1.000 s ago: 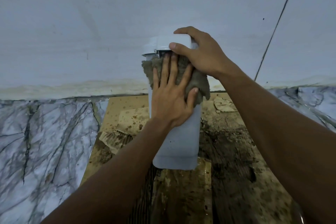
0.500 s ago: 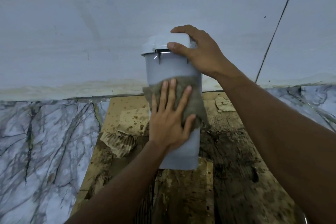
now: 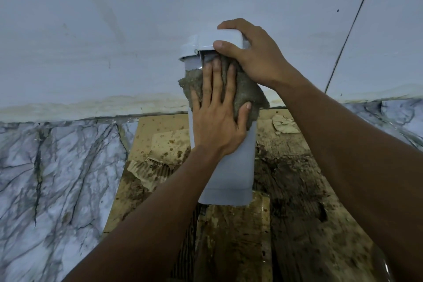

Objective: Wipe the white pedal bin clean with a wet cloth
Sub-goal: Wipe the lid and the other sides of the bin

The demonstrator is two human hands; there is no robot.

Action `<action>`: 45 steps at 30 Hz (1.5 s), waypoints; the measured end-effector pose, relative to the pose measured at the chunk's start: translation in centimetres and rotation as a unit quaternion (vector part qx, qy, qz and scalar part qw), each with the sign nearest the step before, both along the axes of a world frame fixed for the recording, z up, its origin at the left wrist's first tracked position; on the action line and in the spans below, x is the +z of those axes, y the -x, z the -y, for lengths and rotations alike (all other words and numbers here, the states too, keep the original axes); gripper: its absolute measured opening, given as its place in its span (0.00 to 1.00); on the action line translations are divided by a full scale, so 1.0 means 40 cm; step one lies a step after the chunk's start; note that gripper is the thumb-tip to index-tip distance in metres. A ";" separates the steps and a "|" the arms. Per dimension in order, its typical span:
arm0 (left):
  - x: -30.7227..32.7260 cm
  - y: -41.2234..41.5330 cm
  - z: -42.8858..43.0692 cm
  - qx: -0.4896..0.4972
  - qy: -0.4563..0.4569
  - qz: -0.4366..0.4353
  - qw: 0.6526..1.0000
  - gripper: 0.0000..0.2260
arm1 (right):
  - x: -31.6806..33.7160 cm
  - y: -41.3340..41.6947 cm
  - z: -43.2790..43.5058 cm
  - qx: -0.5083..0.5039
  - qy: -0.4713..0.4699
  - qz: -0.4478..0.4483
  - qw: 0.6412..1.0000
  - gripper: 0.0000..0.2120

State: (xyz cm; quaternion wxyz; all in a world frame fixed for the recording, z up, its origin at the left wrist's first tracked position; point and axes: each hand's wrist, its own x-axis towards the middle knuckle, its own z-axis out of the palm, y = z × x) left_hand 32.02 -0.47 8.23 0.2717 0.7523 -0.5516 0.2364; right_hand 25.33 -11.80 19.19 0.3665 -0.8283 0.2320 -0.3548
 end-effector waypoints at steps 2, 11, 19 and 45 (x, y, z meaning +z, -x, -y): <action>-0.051 0.002 -0.036 -0.035 -0.026 0.033 0.999 0.32 | -0.009 -0.002 0.008 -0.015 0.015 0.008 1.000 0.19; -0.353 0.024 -0.263 -0.122 -0.133 0.118 0.976 0.31 | -0.018 -0.008 0.001 -0.053 0.039 0.005 0.998 0.19; -0.113 0.031 -0.065 0.012 -0.042 -0.006 0.999 0.31 | -0.015 -0.014 -0.004 -0.048 0.029 0.011 0.998 0.20; -0.177 0.071 -0.097 -0.022 -0.092 0.009 0.995 0.35 | -0.018 -0.005 0.004 -0.052 0.012 0.011 0.998 0.18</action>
